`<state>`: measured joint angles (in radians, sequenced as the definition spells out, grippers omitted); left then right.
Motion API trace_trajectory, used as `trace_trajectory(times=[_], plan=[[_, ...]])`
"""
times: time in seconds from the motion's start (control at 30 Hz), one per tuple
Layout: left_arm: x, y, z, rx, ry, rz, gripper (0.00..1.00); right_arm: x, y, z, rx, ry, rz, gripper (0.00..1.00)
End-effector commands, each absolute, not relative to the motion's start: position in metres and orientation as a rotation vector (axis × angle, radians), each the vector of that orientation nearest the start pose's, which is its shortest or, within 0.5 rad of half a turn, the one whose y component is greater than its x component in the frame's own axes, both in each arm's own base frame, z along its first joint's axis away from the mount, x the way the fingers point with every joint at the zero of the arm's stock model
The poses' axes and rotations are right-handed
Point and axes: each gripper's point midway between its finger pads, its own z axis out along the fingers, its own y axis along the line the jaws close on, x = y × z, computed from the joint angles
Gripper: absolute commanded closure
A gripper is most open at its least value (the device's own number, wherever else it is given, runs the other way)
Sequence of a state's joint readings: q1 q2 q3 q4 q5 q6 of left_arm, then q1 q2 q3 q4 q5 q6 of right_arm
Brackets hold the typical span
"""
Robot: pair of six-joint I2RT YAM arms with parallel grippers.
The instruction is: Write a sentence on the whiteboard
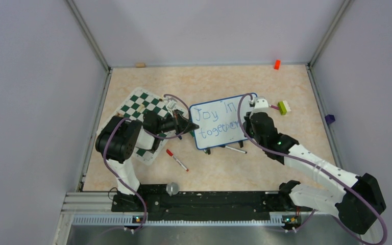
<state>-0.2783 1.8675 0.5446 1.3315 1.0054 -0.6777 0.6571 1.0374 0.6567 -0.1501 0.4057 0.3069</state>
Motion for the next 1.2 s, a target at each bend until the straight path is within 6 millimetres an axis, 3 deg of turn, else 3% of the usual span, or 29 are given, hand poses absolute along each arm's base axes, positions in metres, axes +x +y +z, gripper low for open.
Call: trace_trajectory(times=[0.0,0.73,0.9,1.17], plan=[[0.281,-0.256,0.082,0.622,1.789,-1.517,1.00,0.305,0.146,0.170,-0.056,2.004,0.156,1.00],[0.280,-0.256,0.082,0.625,1.788,-1.518,1.00,0.281,0.137,0.138,-0.054,2.076,0.180,1.00],[0.280,-0.256,0.082,0.623,1.789,-1.517,1.00,0.282,0.138,0.145,-0.052,2.064,0.188,1.00],[0.281,-0.256,0.082,0.621,1.792,-1.519,1.00,0.280,0.143,0.177,-0.075,2.023,0.243,1.00]])
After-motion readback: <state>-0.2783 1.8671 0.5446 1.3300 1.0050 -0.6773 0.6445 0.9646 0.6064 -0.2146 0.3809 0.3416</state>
